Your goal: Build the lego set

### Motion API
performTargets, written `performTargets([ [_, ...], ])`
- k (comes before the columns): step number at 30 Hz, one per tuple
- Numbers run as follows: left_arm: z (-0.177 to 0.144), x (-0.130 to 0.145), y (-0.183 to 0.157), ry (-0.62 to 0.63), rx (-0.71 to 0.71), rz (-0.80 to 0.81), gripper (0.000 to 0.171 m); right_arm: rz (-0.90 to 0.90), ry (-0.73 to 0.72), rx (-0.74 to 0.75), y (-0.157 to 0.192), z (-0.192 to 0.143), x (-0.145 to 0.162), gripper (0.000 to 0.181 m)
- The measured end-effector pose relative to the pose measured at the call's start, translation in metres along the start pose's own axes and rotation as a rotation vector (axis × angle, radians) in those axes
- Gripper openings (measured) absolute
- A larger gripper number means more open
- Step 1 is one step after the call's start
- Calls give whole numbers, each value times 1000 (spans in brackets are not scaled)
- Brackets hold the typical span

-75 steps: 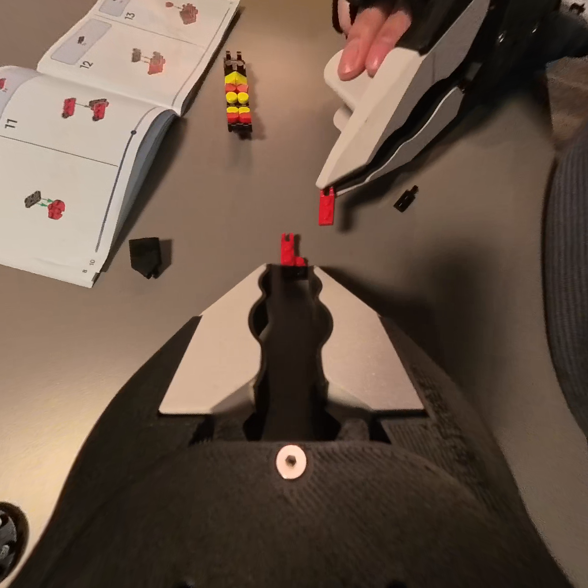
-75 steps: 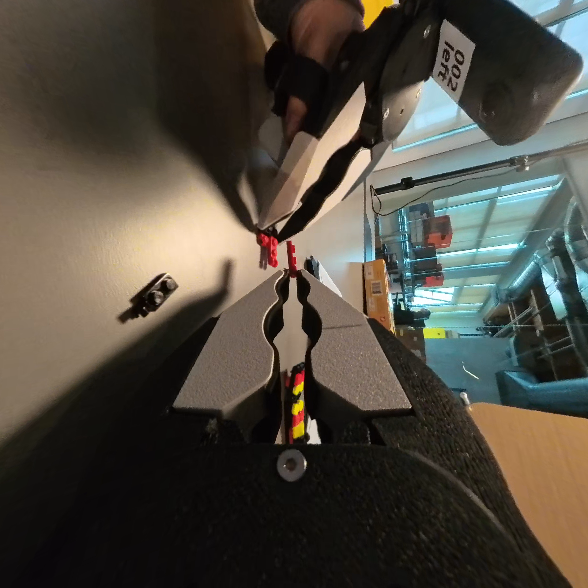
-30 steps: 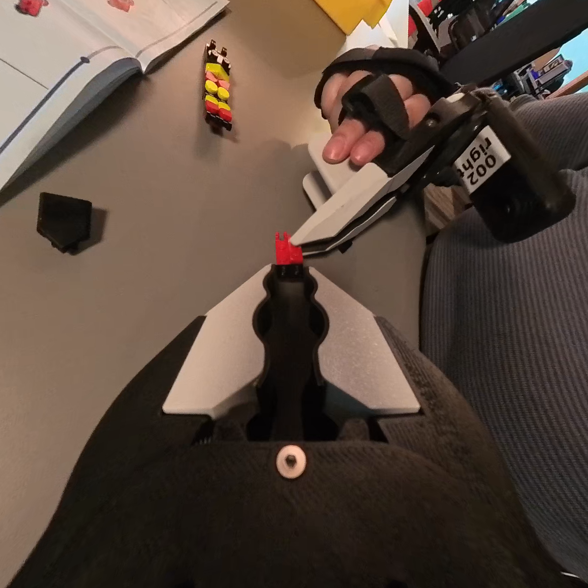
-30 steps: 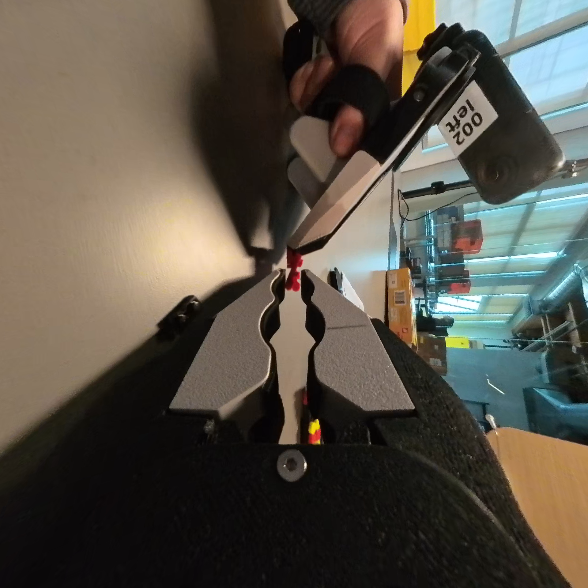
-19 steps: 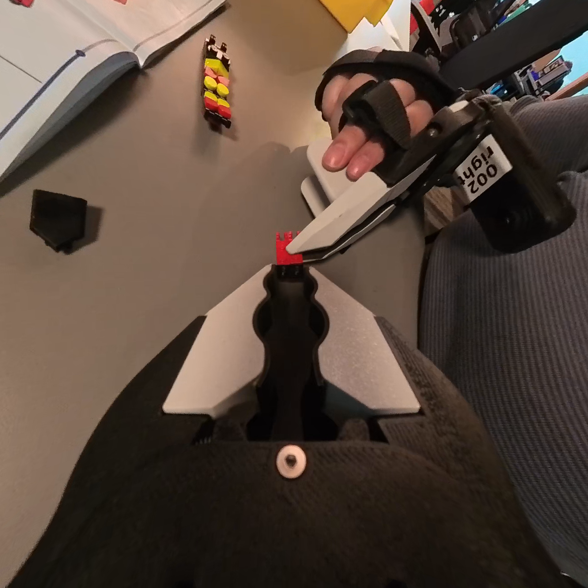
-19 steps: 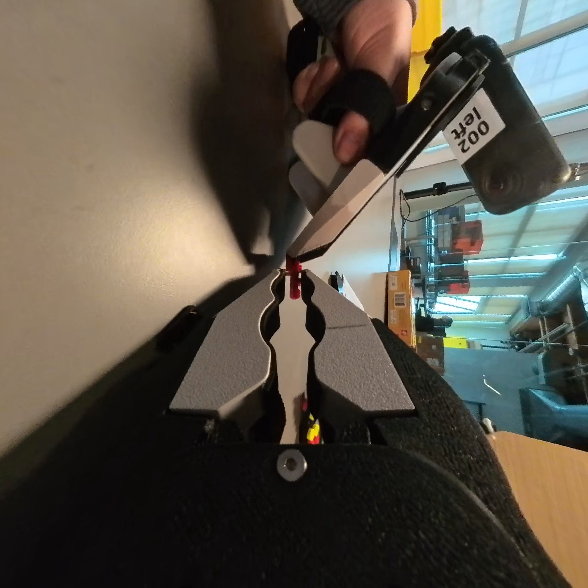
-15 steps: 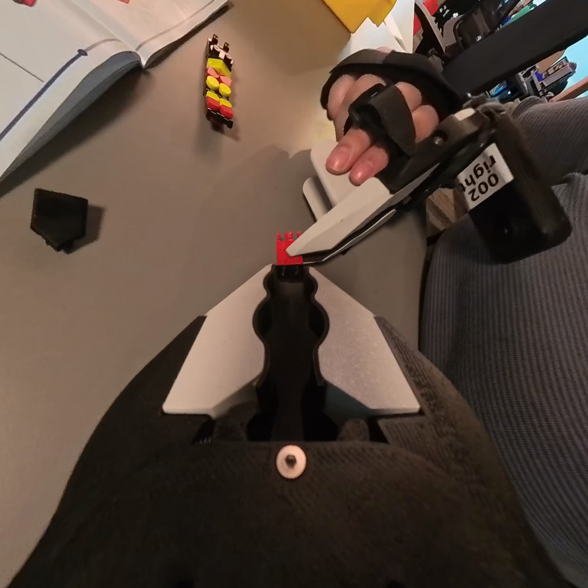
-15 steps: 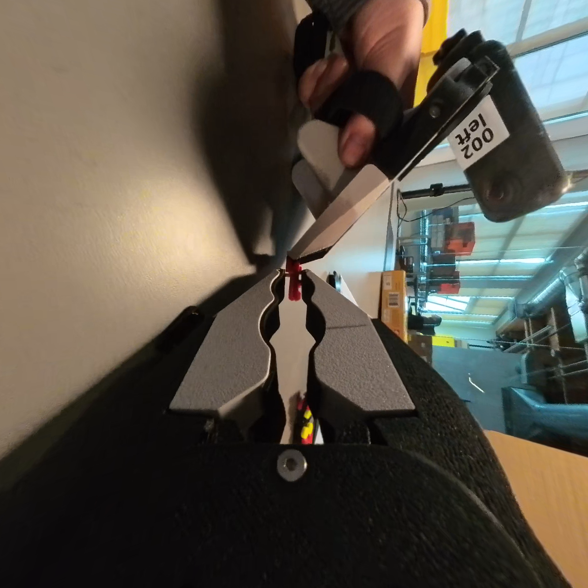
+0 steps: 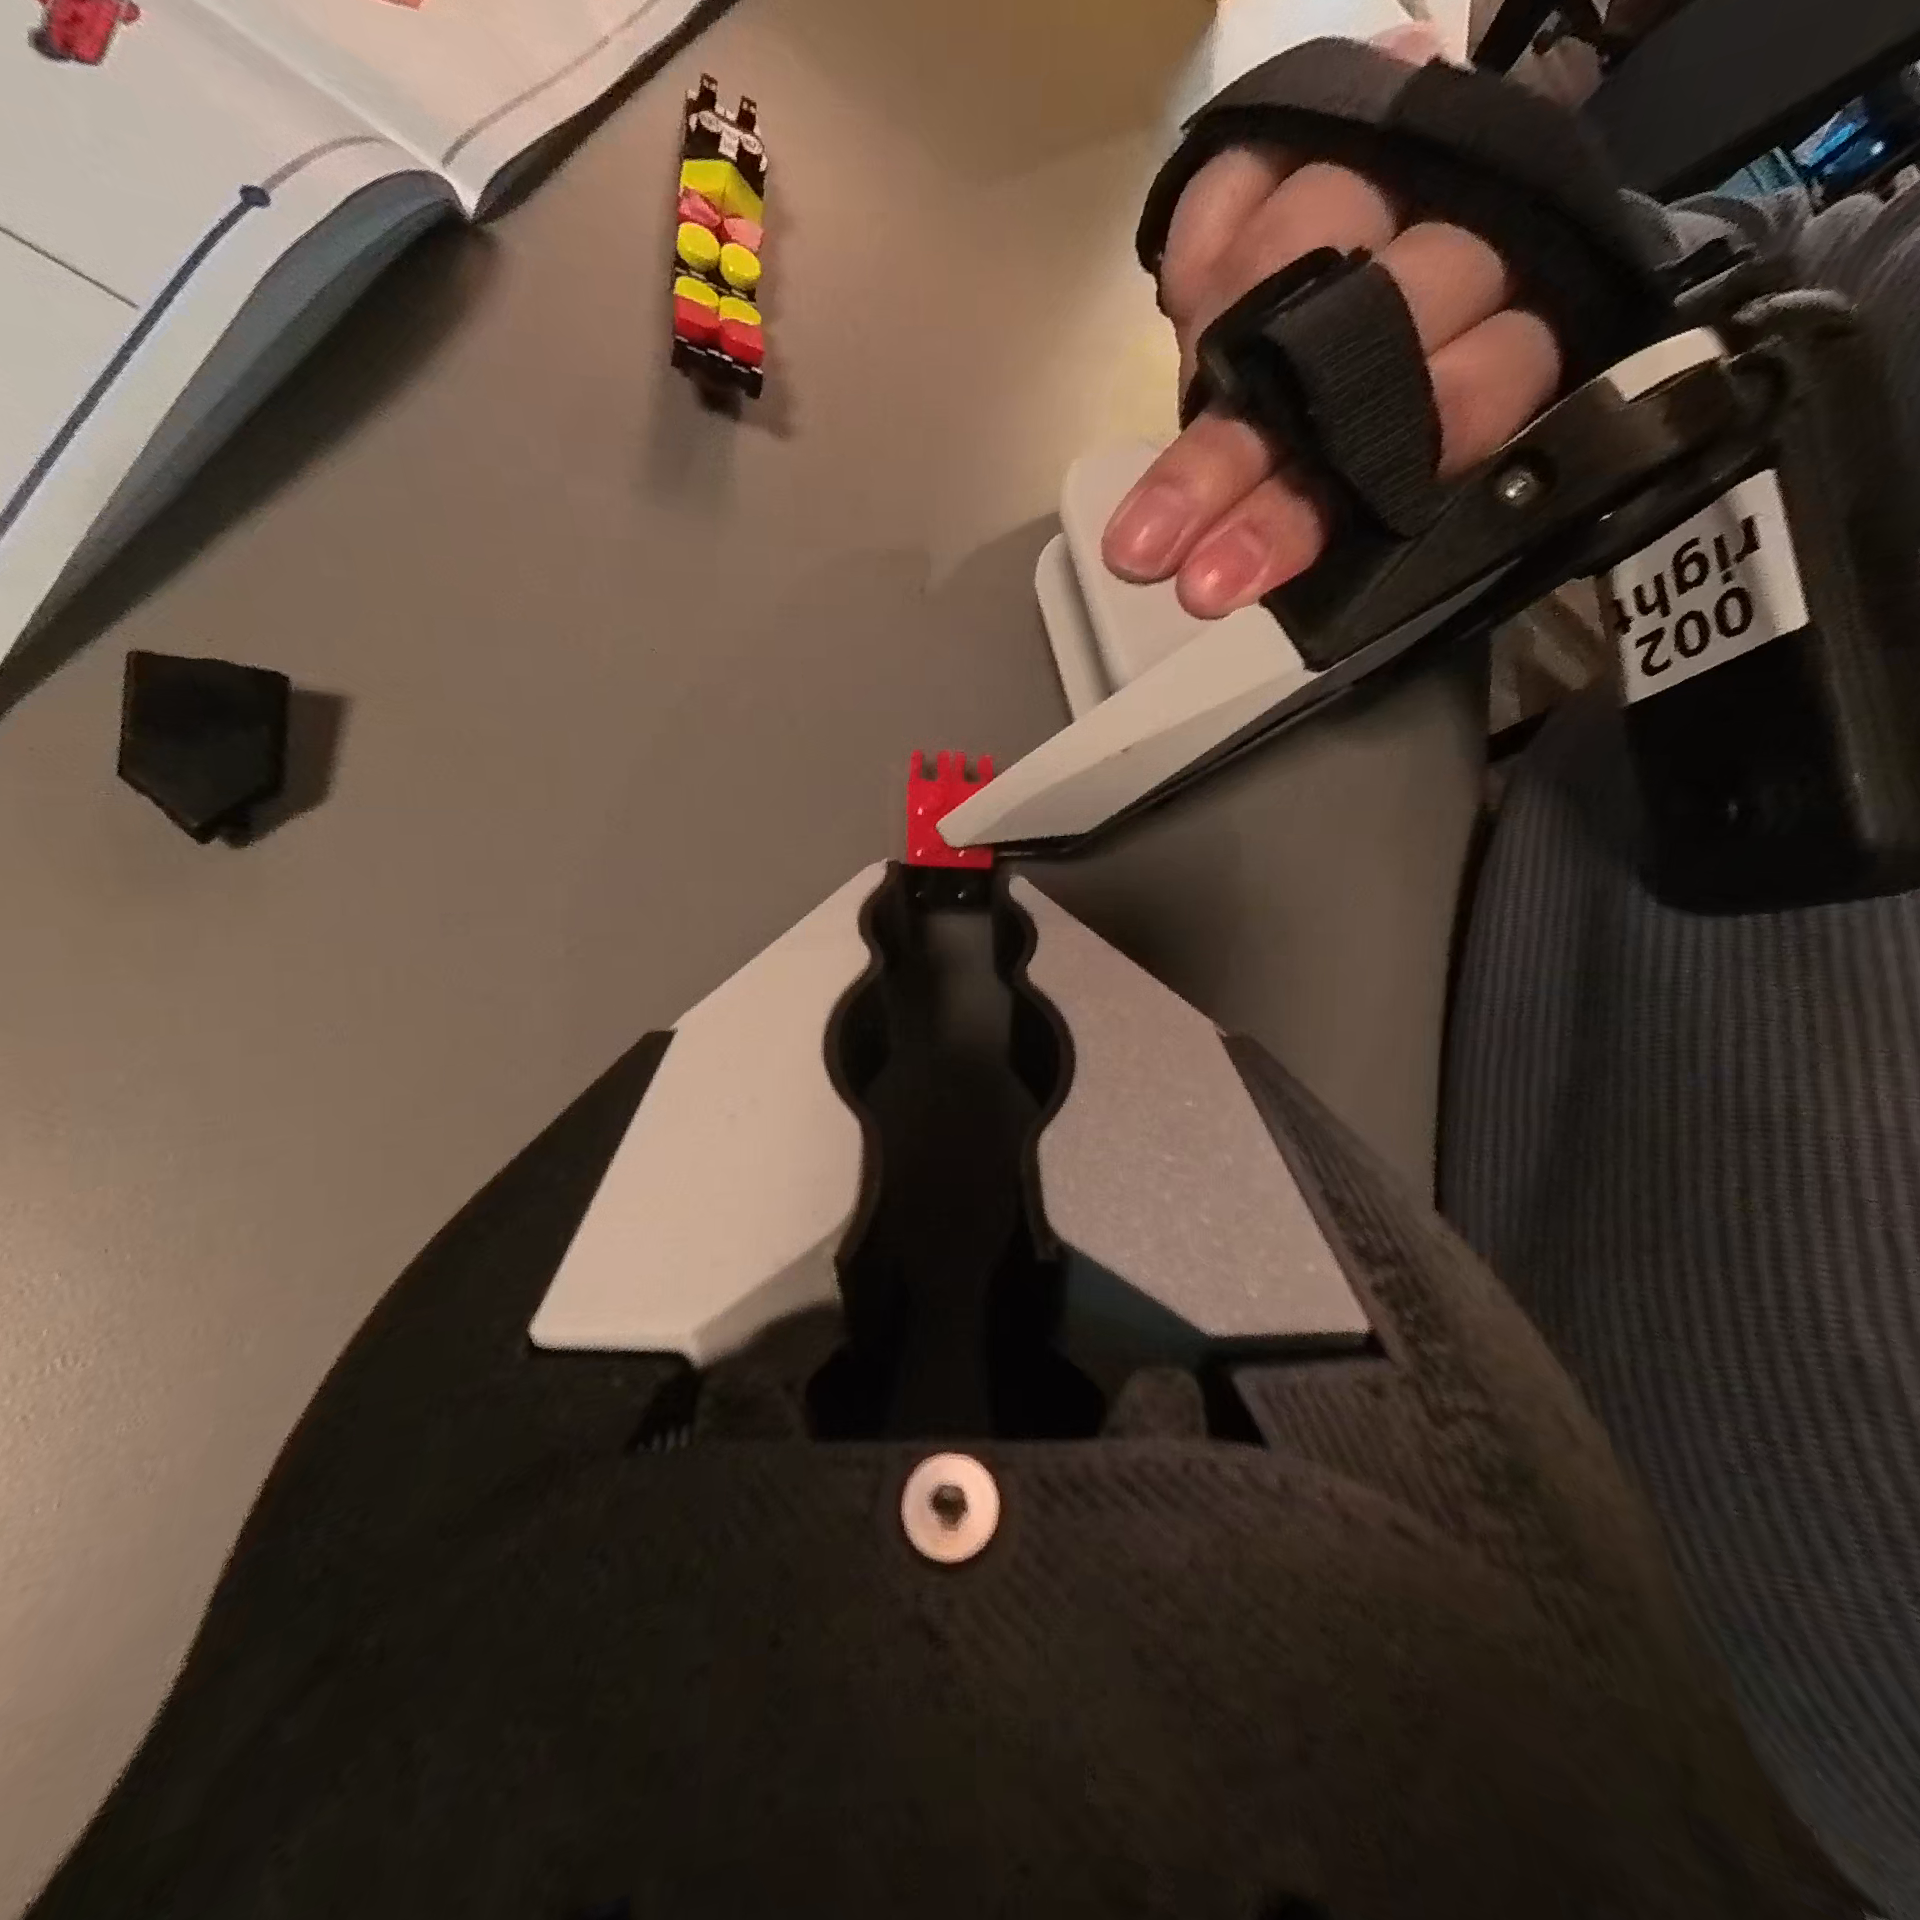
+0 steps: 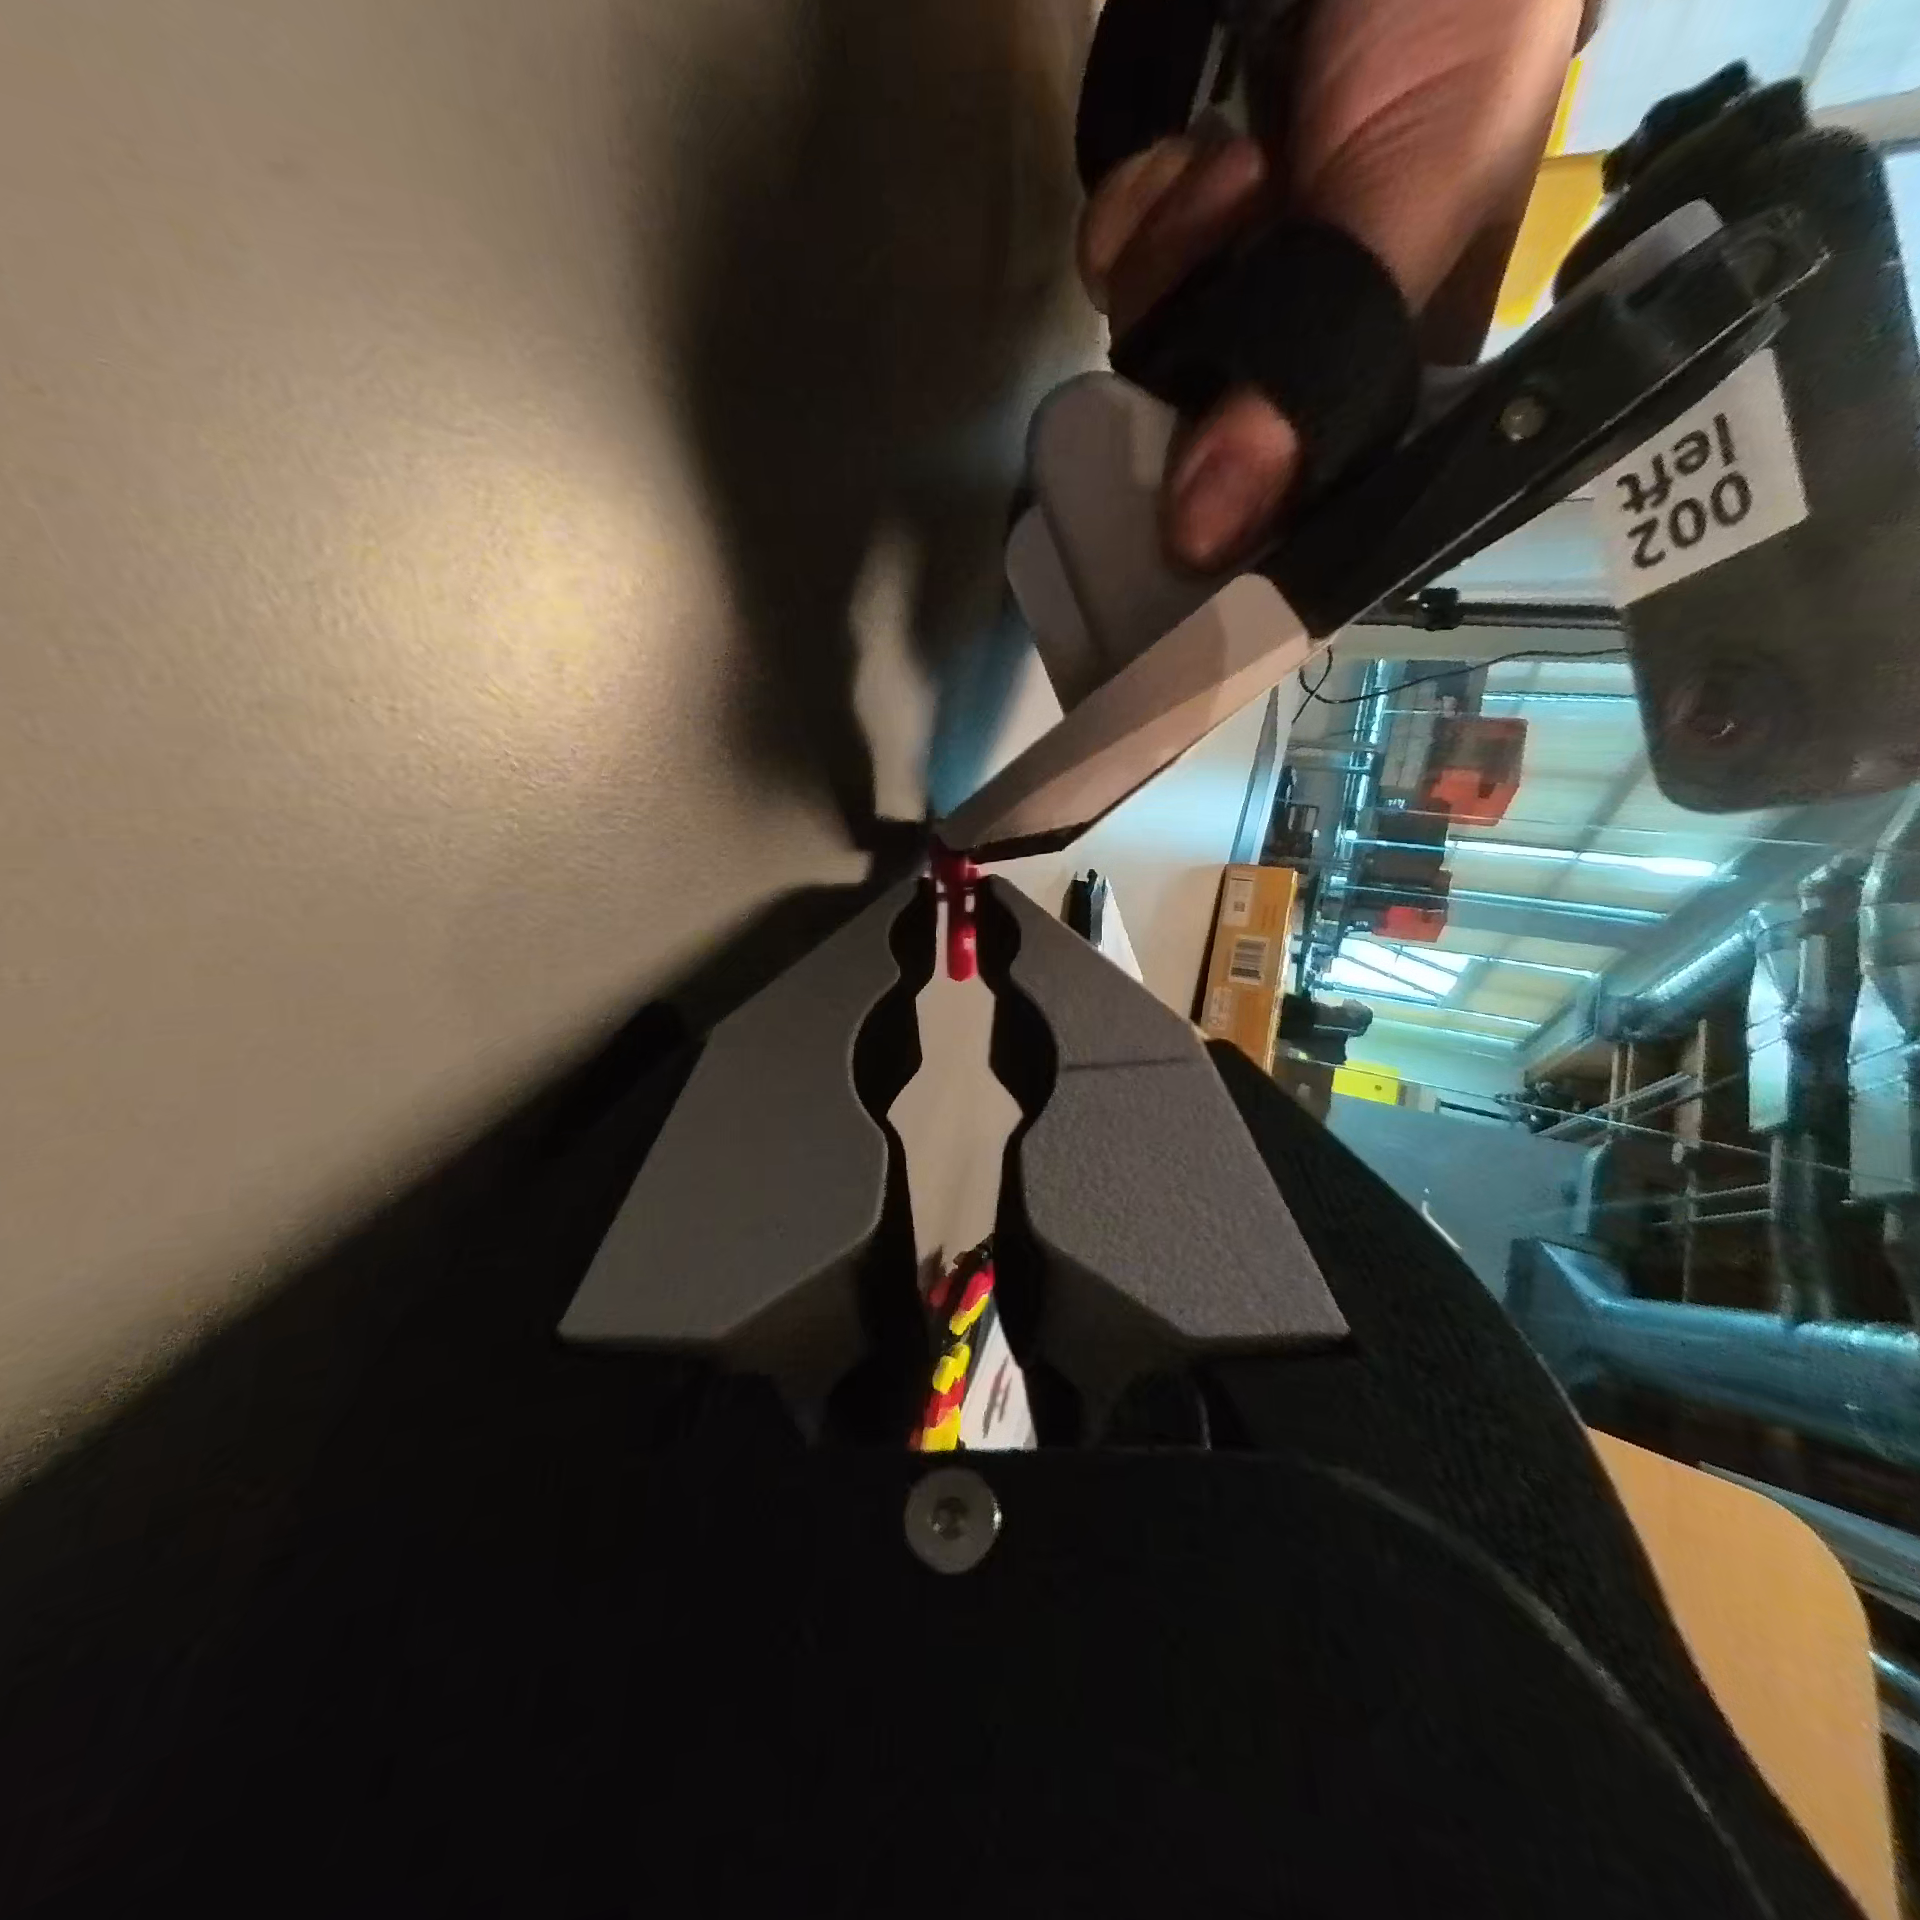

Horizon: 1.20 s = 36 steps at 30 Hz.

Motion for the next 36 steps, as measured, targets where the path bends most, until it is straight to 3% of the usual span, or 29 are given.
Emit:
performTargets([
  [4,-2,-2,2,-42,47,-69,17,33,-28,52,-3,-2,1,8],
  [5,-3,-2,3,-54,62,-91,17,61,-42,65,-5,-3,2,24],
  [8,-4,-3,5,-74,87,-135,17,137,-113,118,-12,-11,2,37],
  [14,-5,-3,5,-81,130,-189,16,44,-169,219,-20,-27,5,36],
  [17,-10,-6,1,-106,281,-310,16,23,-192,377,-36,-41,7,31],
  [20,-21,-14,2,-170,430,-447,15,139,-229,515,-52,-57,14,27],
  [24,-27,-18,5,-211,477,-506,15,273,-242,624,-63,-70,30,22],
  [32,-23,-17,-2,-200,461,-421,15,464,-254,761,-75,-89,53,17],
  [36,-9,-14,-15,-161,300,-52,16,471,-150,851,-75,-108,86,14],
])
Point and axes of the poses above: each gripper's, where its closed fingertips meet, z out along the fingers, x out of its underside, y = z × x across the jaws, the point moved 6 cm from there along -z, back along the fingers, and after that the axes turned 15 degrees about -y, right-handed, at the moved point
